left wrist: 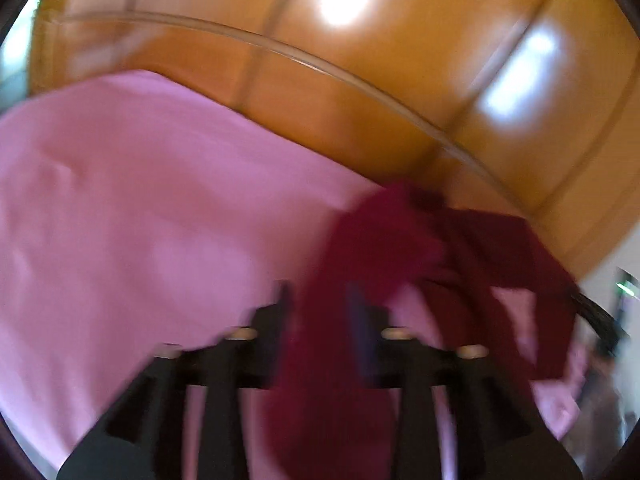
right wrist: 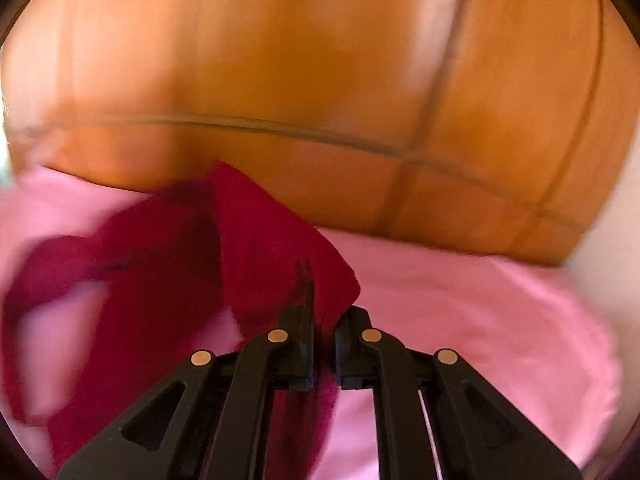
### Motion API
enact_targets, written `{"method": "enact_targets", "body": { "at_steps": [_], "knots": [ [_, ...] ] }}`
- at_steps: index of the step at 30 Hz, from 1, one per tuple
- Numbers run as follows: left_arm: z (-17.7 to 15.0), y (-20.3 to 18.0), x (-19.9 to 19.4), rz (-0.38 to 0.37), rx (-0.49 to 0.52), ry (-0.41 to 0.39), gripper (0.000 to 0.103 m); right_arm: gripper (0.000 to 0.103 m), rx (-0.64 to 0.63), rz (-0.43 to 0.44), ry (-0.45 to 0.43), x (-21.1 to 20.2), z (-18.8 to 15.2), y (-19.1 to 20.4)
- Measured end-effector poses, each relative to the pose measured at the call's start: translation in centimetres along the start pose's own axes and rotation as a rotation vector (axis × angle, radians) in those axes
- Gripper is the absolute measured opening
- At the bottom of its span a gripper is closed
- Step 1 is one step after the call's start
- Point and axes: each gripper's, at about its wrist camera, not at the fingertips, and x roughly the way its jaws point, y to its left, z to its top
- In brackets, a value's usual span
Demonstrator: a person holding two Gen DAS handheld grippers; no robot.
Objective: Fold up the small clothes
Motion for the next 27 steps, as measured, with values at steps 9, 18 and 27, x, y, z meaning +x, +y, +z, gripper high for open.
{"method": "enact_targets", "body": {
  "at_steps": [9, 18, 27],
  "knots": [
    [-6.0, -9.5, 5.3, -0.243, 0.055, 0.230, 0.048, 0.072, 0.066, -0.089, 0.089, 8.1, -0.2, -3.5],
    [-5.9, -11.5, 12.3, -0.234, 0.049, 0.290, 0.041, 0.055, 0.290, 0.849, 0.271, -2.0, -9.3, 2.2],
    [-6.8, -13.0, 16.7, -0.291, -0.029, 0.371, 0.011, 0.010, 0.206, 0.973, 0.344, -5.6, -13.0, 9.6]
  ]
}}
